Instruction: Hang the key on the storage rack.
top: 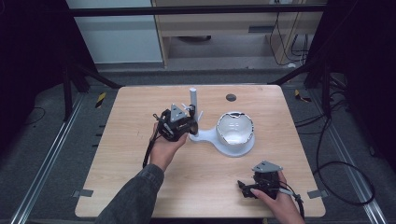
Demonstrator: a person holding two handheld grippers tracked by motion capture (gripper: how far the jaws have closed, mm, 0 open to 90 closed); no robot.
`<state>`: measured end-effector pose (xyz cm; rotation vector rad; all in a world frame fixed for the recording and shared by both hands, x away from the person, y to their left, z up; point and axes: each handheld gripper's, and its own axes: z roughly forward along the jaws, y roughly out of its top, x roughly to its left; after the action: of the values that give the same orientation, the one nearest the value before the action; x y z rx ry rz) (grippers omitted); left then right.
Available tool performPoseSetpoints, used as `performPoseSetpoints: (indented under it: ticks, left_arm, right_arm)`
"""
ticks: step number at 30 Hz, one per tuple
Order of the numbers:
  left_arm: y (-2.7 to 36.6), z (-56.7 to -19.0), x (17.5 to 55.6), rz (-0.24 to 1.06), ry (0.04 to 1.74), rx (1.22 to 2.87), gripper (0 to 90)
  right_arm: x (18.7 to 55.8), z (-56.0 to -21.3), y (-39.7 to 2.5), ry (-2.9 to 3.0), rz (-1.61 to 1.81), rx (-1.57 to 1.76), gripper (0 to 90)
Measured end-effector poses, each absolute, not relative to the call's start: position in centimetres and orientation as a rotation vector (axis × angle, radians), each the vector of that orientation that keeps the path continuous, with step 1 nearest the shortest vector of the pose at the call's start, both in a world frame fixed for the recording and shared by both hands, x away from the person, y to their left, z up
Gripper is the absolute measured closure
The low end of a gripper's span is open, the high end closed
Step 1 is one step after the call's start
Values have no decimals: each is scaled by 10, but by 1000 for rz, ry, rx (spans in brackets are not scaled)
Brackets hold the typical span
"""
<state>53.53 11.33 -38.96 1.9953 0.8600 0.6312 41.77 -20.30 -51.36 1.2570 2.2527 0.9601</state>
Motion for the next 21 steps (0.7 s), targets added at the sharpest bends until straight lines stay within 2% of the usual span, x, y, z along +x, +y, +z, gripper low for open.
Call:
performPoseSetpoints:
  ticks: [4,9,21]
  left_arm:
    - [116,-388,532,657,842,2019,741]
    - [119,-383,524,676,806,2042,672]
    - [122,-380,516,656,774,2066,569]
  right_arm:
    - [418,-514,-203,2253,959,1258,4]
    - [418,-514,-203,2254,961,1255,4]
    - [418,-514,-203,2253,961,1256,4]
